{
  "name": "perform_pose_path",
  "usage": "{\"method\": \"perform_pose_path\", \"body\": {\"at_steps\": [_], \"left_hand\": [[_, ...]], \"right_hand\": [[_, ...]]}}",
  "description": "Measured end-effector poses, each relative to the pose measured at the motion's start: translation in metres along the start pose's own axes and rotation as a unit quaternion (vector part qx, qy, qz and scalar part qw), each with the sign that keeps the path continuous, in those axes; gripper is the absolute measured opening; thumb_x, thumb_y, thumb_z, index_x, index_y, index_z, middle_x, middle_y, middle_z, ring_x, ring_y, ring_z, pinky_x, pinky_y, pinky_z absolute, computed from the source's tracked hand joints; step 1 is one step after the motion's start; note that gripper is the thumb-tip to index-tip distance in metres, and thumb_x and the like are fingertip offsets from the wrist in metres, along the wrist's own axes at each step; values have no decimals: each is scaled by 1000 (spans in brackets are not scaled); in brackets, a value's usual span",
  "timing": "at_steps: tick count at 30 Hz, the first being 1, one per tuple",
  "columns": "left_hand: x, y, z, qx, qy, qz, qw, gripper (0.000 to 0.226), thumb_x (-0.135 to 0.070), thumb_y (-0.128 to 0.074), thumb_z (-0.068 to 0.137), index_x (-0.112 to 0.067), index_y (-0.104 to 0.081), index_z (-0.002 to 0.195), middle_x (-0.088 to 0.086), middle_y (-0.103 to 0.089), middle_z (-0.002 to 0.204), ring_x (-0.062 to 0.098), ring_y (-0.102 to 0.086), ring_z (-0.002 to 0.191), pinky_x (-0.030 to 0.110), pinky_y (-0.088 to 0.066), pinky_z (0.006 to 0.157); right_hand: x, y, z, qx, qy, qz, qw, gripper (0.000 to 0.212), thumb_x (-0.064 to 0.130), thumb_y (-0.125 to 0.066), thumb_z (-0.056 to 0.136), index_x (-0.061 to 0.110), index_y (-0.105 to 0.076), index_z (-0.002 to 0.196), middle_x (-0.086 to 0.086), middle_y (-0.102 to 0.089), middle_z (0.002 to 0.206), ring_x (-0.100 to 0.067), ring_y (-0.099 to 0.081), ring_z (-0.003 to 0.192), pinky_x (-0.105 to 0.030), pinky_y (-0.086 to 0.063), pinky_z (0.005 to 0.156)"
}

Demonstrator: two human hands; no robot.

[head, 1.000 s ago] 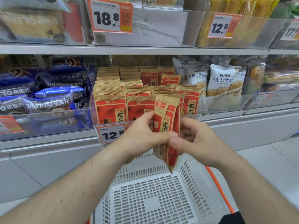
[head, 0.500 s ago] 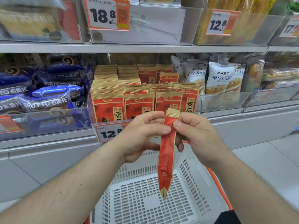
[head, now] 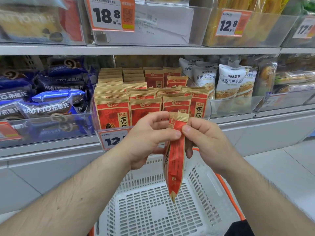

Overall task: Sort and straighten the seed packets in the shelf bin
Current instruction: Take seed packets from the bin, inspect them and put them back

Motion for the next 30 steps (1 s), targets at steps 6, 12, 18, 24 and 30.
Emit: {"method": "perform_pose_path", "body": {"at_steps": [6,12,18,24,30], "left_hand": [[-13,19,1,-117,-47,-78,989,80,-10,-84,59,-12,-55,134,8,-67,109,15,-70,76,32,-56,57],[-17,25,-2,-158,-60,-125,978,87,-25,-76,57,-8,-51,139,6,-71,99,17,-71,77,32,-54,54],[-16,24,-2,-154,-50,-126,979,86,-24,-76,59,-8,-51,139,5,-71,96,19,-70,83,34,-55,56],[-13,24,0,-149,-41,-142,978,77,-15,-81,68,-8,-51,139,7,-72,99,22,-70,88,33,-55,56],[-13,24,0,-144,-48,-140,979,79,-18,-77,65,-8,-51,139,5,-72,96,21,-70,88,34,-55,56]], "right_hand": [[-3,5,-4,85,-28,-133,987,32,39,-66,63,8,-60,58,-11,-56,60,-18,-53,57,-30,-45,56],[-6,-1,-8,149,-41,-231,961,22,34,-71,68,13,-67,63,-11,-65,65,-19,-56,58,-49,-50,62],[-7,0,-9,185,-23,-211,959,12,24,-68,80,18,-72,70,-7,-67,74,-33,-60,70,-47,-50,67],[-10,3,-8,200,-24,-202,959,14,19,-67,82,9,-73,75,-8,-68,76,-23,-62,70,-36,-52,68],[-14,3,-8,200,-29,-199,959,12,24,-68,80,15,-74,75,-10,-70,78,-33,-64,75,-49,-55,74]]}}
Point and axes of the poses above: each hand's wrist, its own z-axis towards the middle knuckle, its own y-axis out of the back of the hand, x = y × z, the point moved 6 cm from there along z, towards the middle knuckle
